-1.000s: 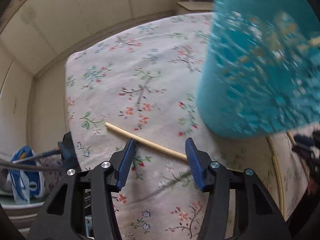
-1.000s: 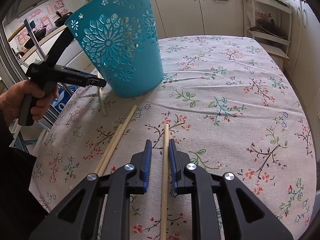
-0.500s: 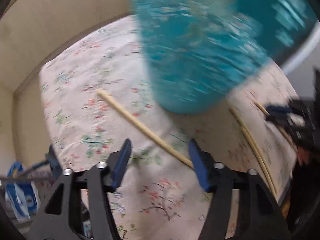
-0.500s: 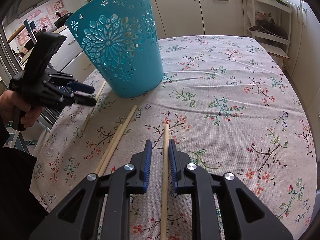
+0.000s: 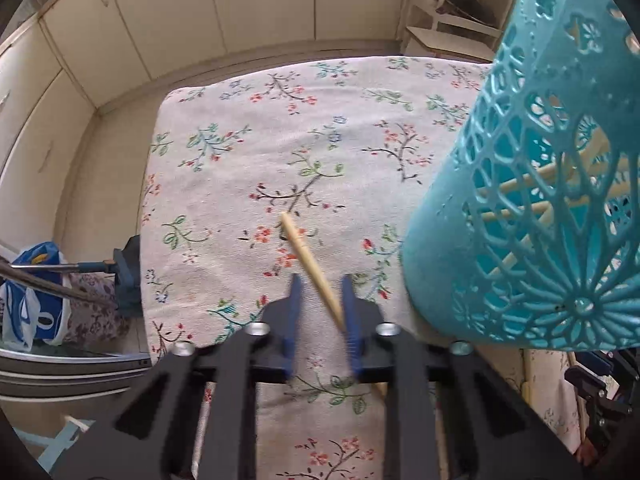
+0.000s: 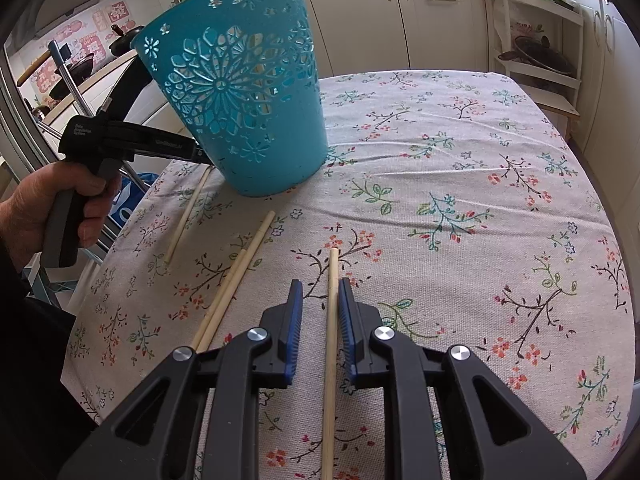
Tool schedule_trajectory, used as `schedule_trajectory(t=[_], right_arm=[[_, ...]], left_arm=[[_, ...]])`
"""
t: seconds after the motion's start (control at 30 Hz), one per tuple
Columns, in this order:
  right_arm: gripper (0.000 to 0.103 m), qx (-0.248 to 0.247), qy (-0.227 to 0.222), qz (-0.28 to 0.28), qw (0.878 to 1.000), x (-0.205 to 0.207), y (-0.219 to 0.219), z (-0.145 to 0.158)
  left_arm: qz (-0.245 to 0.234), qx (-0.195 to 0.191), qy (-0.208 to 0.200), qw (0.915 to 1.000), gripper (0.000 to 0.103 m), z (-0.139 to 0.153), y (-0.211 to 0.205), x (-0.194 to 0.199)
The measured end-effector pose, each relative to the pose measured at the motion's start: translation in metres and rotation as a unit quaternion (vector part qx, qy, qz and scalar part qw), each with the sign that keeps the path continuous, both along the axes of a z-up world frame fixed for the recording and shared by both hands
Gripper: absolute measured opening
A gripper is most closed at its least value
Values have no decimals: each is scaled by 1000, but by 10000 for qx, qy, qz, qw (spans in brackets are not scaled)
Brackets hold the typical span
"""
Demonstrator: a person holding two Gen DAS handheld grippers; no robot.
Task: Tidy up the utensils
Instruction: 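Close the left gripper on the lone wooden chopstick, then lift the chopstick with the left gripper over the teal basket and release it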
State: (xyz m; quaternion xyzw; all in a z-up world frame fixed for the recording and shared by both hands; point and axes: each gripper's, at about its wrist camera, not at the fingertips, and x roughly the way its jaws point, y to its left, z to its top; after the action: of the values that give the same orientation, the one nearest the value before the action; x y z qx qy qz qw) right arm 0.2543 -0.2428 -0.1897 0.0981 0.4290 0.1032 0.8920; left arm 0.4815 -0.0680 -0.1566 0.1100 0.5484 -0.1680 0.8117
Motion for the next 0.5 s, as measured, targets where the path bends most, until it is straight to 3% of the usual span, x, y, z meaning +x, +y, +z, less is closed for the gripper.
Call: schedule_trajectory(t=[0.27, 0.5], right_arm=[[19, 74, 10, -12, 10000, 1, -1, 0], [19, 81, 12, -10, 10000, 1, -2, 1]], left_arm=[[75, -276, 124, 9995, 4, 12, 9, -33], [511, -1057, -355, 9925, 4, 69, 60, -77]])
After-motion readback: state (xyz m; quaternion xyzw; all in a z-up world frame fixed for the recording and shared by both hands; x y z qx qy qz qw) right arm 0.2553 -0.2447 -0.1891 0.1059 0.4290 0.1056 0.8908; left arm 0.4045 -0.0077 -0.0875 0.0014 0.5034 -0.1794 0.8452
